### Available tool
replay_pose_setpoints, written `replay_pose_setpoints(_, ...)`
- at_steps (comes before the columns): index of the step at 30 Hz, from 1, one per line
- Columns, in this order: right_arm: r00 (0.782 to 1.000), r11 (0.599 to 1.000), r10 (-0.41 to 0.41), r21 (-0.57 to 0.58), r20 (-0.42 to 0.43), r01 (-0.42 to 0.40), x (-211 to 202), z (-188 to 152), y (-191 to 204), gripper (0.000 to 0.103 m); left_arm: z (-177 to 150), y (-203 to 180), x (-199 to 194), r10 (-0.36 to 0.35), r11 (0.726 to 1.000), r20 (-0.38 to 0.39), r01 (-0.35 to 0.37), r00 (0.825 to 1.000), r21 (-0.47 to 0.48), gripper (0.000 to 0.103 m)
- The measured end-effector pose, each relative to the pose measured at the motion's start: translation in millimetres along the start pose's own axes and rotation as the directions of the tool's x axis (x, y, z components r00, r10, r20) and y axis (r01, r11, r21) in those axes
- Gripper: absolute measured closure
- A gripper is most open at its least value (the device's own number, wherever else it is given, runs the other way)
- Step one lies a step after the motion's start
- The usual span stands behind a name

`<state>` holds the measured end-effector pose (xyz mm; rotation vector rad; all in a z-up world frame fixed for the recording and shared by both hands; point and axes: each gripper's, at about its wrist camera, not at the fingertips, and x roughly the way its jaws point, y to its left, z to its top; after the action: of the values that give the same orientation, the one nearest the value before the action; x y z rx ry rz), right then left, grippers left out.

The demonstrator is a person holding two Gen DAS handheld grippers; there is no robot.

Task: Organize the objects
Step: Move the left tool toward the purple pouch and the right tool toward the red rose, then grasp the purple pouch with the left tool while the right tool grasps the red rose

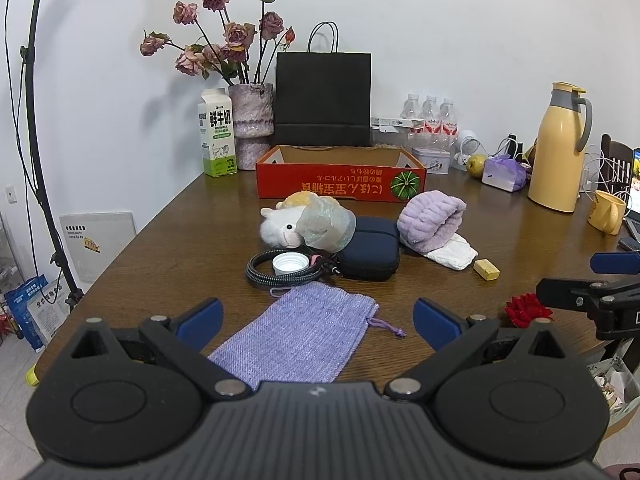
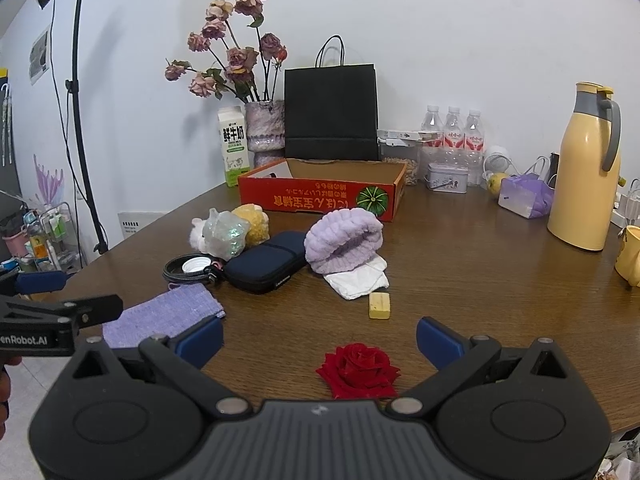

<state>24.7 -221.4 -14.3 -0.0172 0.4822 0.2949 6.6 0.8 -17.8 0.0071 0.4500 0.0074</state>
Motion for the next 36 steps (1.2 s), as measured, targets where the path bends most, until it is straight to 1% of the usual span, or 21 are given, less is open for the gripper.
replay_pose_setpoints(6,1.000,1.000,-0.004,-0.004,-0.009,0.004,2,0,-2,0.000,1,1,2,0.005,1.000,-0.008,-0.005,1.000,0.009,0.000)
replay_pose_setpoints(22,0.997,1.000,-0.021,-0.014,-0.070,0.020,17,-7,-6,0.000,0,5,14,0.014,1.000,-0.054,-0.013,0.998,0.023,0.000)
replay_pose_setpoints(36,0.989,1.000,-0.023,-0.007,-0.147,0.022,50,-17,-12,0.000,-5,14,45,0.023,1.000,-0.123,-0.022,0.992,0.009,0.000)
